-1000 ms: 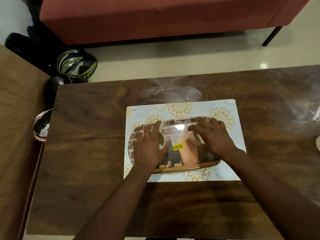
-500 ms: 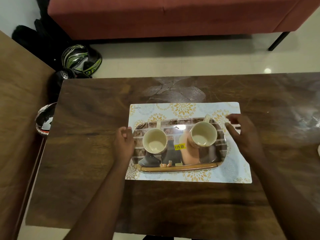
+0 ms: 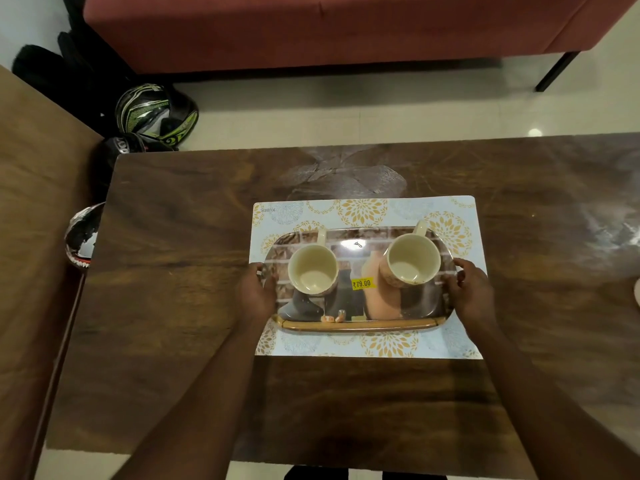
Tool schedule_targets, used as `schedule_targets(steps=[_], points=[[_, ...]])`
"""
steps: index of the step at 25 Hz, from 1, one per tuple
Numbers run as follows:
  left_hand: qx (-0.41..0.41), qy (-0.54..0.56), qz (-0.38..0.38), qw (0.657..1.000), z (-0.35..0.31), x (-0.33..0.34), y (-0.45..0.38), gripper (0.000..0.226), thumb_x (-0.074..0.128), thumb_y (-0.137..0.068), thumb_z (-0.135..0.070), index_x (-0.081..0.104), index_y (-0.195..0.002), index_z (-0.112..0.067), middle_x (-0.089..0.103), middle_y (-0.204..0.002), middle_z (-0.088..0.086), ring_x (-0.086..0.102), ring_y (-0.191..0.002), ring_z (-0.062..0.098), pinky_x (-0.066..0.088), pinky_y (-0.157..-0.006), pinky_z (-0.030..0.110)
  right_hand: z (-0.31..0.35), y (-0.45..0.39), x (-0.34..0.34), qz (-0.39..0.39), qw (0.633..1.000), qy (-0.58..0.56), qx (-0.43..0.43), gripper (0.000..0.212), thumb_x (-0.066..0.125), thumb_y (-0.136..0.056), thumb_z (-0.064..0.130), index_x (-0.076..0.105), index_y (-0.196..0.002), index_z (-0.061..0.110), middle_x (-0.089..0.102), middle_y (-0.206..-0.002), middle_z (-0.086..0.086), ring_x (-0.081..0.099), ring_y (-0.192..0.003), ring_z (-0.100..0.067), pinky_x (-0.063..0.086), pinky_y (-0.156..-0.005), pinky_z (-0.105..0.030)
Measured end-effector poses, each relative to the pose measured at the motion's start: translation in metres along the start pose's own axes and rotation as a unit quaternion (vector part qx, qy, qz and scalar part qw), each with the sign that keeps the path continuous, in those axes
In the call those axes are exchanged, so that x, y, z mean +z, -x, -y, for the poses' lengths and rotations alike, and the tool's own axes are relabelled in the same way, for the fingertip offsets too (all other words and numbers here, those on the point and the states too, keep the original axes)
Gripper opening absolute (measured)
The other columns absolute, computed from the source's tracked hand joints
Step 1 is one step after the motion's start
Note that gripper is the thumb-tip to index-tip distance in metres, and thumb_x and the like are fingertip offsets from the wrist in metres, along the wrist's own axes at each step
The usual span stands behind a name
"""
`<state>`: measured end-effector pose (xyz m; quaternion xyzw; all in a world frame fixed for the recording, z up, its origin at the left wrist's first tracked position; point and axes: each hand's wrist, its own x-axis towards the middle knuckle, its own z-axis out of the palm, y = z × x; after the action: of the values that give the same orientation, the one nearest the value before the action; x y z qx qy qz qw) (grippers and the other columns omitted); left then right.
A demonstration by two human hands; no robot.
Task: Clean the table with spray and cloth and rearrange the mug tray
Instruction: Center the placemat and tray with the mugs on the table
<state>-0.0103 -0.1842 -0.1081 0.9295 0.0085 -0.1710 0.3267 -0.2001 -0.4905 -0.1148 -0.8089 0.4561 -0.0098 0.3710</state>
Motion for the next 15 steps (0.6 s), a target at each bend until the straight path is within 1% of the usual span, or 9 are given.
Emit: schedule_targets(steps=[3,5,7,9,11,13,15], points=[[0.025,0.009,0.013,1.0,-0.016,0.012,-0.004,0.022,0.057,-0.097,-0.012,0.061,-0.114,0.0,0.069,-0.096,0.019,0.064,-0.085,0.034,0.051,-0.07,0.041,-0.011,-0.004,-0.013,-0.018,1.0,-0.019,0.006,0.027,0.052,-0.094,0.011,0.055,-0.121,0.009,0.062,-0.099,-0.019,0.063,-0.075,-0.031,0.055,-0.068,-0.045],[0.03,0.016,0.017,0.999,-0.019,0.015,-0.005,0.021,0.057,-0.097,-0.015,0.063,-0.113,-0.003,0.069,-0.095,0.016,0.065,-0.083,0.032,0.051,-0.069,0.04,-0.012,-0.006,-0.02,-0.01,1.0,-0.028,0.002,0.027,0.053,-0.094,0.01,0.056,-0.12,0.007,0.062,-0.099,-0.02,0.064,-0.073,-0.032,0.055,-0.066,-0.045],[0.021,0.032,0.0,0.999,-0.013,0.011,-0.006,0.023,0.057,-0.096,-0.02,0.066,-0.109,-0.004,0.07,-0.098,0.016,0.065,-0.088,0.032,0.053,-0.075,0.043,-0.012,-0.007,-0.024,0.012,0.999,-0.047,0.014,0.027,0.054,-0.094,0.012,0.055,-0.12,0.007,0.063,-0.099,-0.021,0.064,-0.076,-0.032,0.056,-0.066,-0.045],[-0.018,0.01,-0.052,0.998,0.0,0.001,-0.011,0.029,0.056,-0.096,-0.03,0.066,-0.109,-0.006,0.067,-0.106,0.017,0.062,-0.101,0.034,0.051,-0.086,0.048,-0.011,-0.005,-0.026,0.029,0.996,-0.073,0.032,0.026,0.054,-0.094,0.014,0.055,-0.12,0.007,0.064,-0.099,-0.018,0.064,-0.078,-0.028,0.054,-0.065,-0.038],[-0.083,-0.006,-0.093,0.992,0.013,-0.013,-0.017,0.036,0.059,-0.093,-0.032,0.062,-0.116,-0.004,0.064,-0.114,0.019,0.059,-0.109,0.037,0.049,-0.091,0.046,-0.009,-0.003,-0.027,0.038,0.994,-0.09,0.045,0.026,0.052,-0.095,0.016,0.055,-0.12,0.008,0.066,-0.098,-0.015,0.062,-0.077,-0.023,0.049,-0.06,-0.028],[-0.123,0.026,-0.088,0.988,0.018,-0.019,-0.018,0.036,0.063,-0.092,-0.027,0.062,-0.117,-0.001,0.067,-0.112,0.019,0.062,-0.105,0.036,0.048,-0.084,0.04,-0.009,-0.003,-0.027,0.044,0.993,-0.104,0.046,0.028,0.05,-0.097,0.019,0.054,-0.123,0.01,0.066,-0.099,-0.014,0.061,-0.077,-0.02,0.046,-0.057,-0.023],[-0.12,0.044,-0.063,0.99,0.018,-0.018,-0.016,0.03,0.065,-0.092,-0.023,0.066,-0.112,-0.001,0.07,-0.102,0.016,0.066,-0.094,0.032,0.047,-0.074,0.034,-0.008,-0.001,-0.027,0.048,0.992,-0.114,0.04,0.033,0.05,-0.097,0.019,0.05,-0.129,0.013,0.066,-0.102,-0.014,0.062,-0.081,-0.02,0.049,-0.061,-0.026]])
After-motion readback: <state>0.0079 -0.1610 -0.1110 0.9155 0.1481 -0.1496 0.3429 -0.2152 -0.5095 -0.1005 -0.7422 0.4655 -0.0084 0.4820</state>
